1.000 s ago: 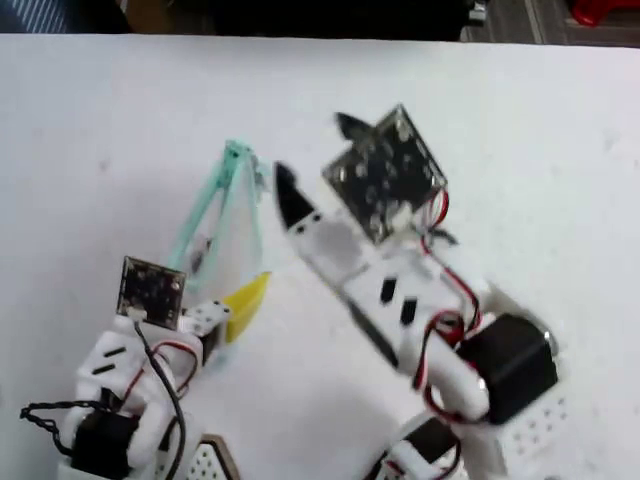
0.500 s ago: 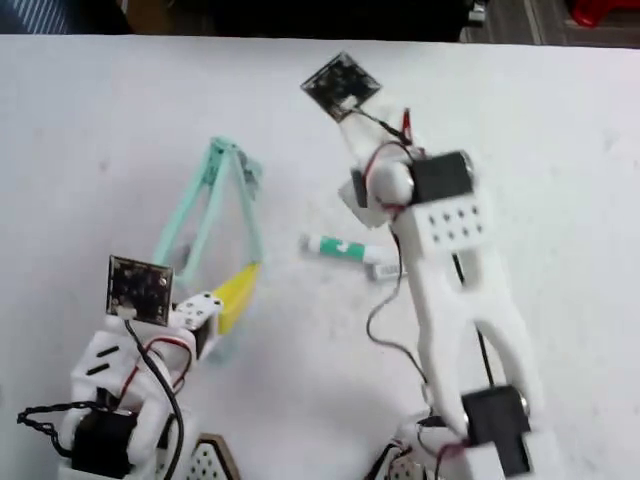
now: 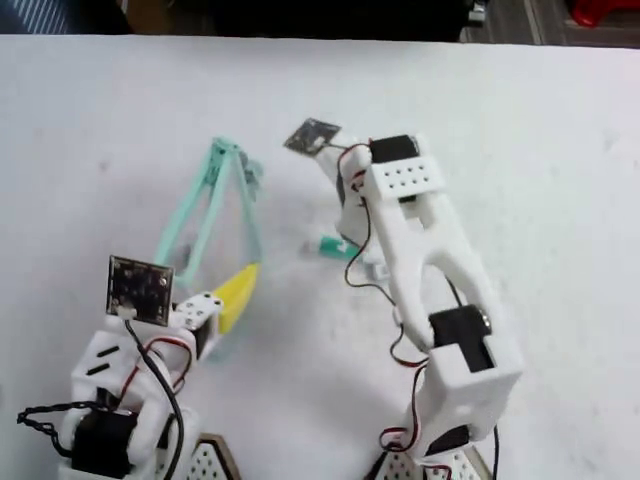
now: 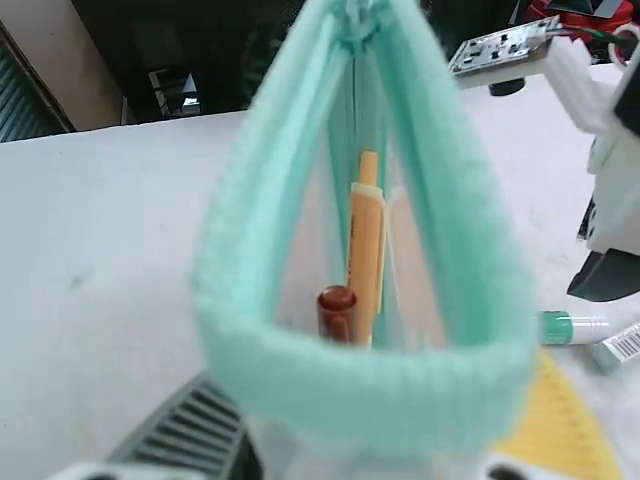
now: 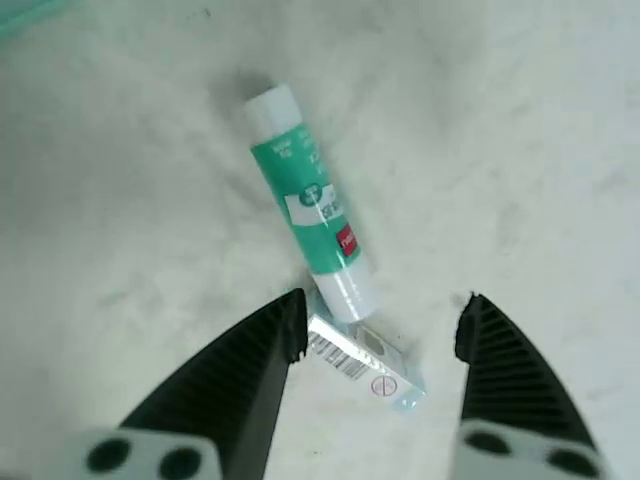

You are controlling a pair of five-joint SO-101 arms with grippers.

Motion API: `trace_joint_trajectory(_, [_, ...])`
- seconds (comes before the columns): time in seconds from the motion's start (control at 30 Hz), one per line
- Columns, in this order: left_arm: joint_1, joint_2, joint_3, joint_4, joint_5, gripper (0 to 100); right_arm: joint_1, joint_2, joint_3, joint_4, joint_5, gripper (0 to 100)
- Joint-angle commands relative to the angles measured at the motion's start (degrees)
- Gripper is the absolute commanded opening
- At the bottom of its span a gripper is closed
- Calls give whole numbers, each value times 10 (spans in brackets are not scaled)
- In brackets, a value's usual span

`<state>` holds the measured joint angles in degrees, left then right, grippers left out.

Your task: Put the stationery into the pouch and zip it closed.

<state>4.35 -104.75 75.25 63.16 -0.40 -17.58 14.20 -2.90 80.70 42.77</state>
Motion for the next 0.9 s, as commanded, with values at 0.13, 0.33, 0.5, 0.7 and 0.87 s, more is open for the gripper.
trace_joint_trajectory(0.13, [-6, 1, -2, -15, 6, 324, -49, 30, 50, -75, 14, 226])
trace_joint_trajectory(0.33, [-25, 1, -2, -18, 6, 324, -67, 39, 115, -168, 10, 226])
trace_joint_trajectory(0.5, [-23, 1, -2, -18, 6, 324, -66, 39, 164, -249, 10, 149])
trace_joint_trajectory(0.7, [-23, 1, -1, -18, 6, 324, -49, 37, 166, -251, 12, 32])
trace_joint_trajectory(0.87, [-19, 1, -1, -18, 6, 324, 9, -29, 141, -235, 9, 15])
